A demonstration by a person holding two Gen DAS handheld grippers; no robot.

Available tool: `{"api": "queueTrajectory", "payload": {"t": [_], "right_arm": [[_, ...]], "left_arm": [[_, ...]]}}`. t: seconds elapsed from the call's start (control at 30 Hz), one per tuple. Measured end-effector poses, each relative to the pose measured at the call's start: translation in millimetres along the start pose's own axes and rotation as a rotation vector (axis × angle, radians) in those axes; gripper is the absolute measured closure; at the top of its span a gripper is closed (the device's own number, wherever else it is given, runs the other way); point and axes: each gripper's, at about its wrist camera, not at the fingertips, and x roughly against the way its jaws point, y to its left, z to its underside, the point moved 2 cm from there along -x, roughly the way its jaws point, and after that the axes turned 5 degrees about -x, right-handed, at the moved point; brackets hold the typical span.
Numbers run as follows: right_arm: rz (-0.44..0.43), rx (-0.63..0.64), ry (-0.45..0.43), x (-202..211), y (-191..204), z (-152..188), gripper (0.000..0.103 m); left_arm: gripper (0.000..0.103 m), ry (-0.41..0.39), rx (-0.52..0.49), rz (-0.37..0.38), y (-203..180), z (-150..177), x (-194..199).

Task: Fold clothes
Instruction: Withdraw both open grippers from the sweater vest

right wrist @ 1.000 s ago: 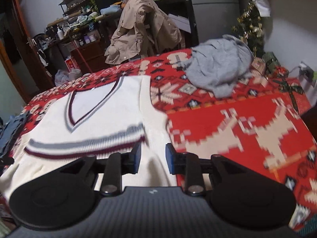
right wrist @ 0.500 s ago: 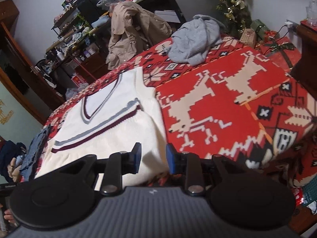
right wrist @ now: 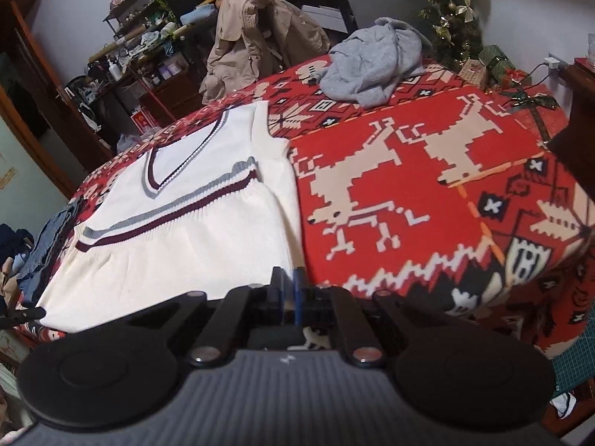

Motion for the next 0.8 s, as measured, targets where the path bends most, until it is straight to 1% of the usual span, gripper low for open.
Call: {"api": "queueTrajectory", "payload": {"t": [0.13, 0.17, 0.23, 0.27, 0.3, 0.33, 0.37, 0.4, 0.47, 0.6, 0.67, 0.7, 0.73, 0.8], "right_arm": [[0.022, 0.015, 0.014, -7.3, -3.9, 3.0, 0.098], [0.028, 0.023, 0.014, -7.9, -2.7, 3.2, 0.098], [0.038, 0.033, 0.009, -7.1, -1.7, 3.3, 0.095], [0.042, 0.034, 0.004, -5.6, -1.9, 3.1, 0.094], [0.051, 0.035, -0.003, -2.3, -2.9, 2.6, 0.092], [0.059, 0.036, -0.012, 1.1, -3.9, 2.1, 0.087], [0.068, 0.037, -0.020, 4.5, -4.9, 1.7, 0.086], [0.060, 0.059, -0.032, 5.8, 3.5, 1.3, 0.086], [0.045, 0.104, -0.056, 8.2, 20.7, 0.7, 0.086], [0.015, 0.195, -0.105, 13.2, 55.0, -0.5, 0.085], [-0.001, 0.240, -0.129, 15.7, 72.2, -1.1, 0.085], [-0.008, 0.263, -0.141, 17.0, 80.8, -1.4, 0.085], [-0.014, 0.280, -0.133, 12.7, 86.5, 4.8, 0.085], [-0.025, 0.314, -0.116, 3.9, 97.9, 17.3, 0.088]], "left_arm": [[0.096, 0.004, 0.010, -0.012, 1.5, -1.3, -0.9], [0.093, 0.005, 0.015, -0.015, 2.5, -2.0, -0.2], [0.079, -0.005, 0.027, -0.029, 4.1, -3.0, 4.6], [0.077, -0.016, 0.032, -0.040, 4.8, -3.2, 9.1], [0.077, -0.027, 0.038, -0.052, 5.4, -3.4, 13.5], [0.079, -0.039, 0.044, -0.063, 6.1, -3.6, 17.9], [0.079, -0.050, 0.050, -0.075, 6.8, -3.8, 22.4], [0.079, -0.061, 0.055, -0.086, 7.4, -4.0, 26.8], [0.079, -0.097, 0.030, -0.092, -2.9, -8.3, 35.4], [0.079, -0.168, -0.030, -0.016, -46.9, -19.6, 35.2], [0.080, -0.152, -0.084, 0.024, -71.4, -15.3, 18.3], [0.086, -0.144, -0.112, 0.044, -83.7, -13.0, 9.6], [0.092, -0.135, -0.140, 0.065, -96.0, -10.6, 0.8], [0.095, -0.117, -0.196, 0.105, -120.6, -5.9, -16.7]]}}
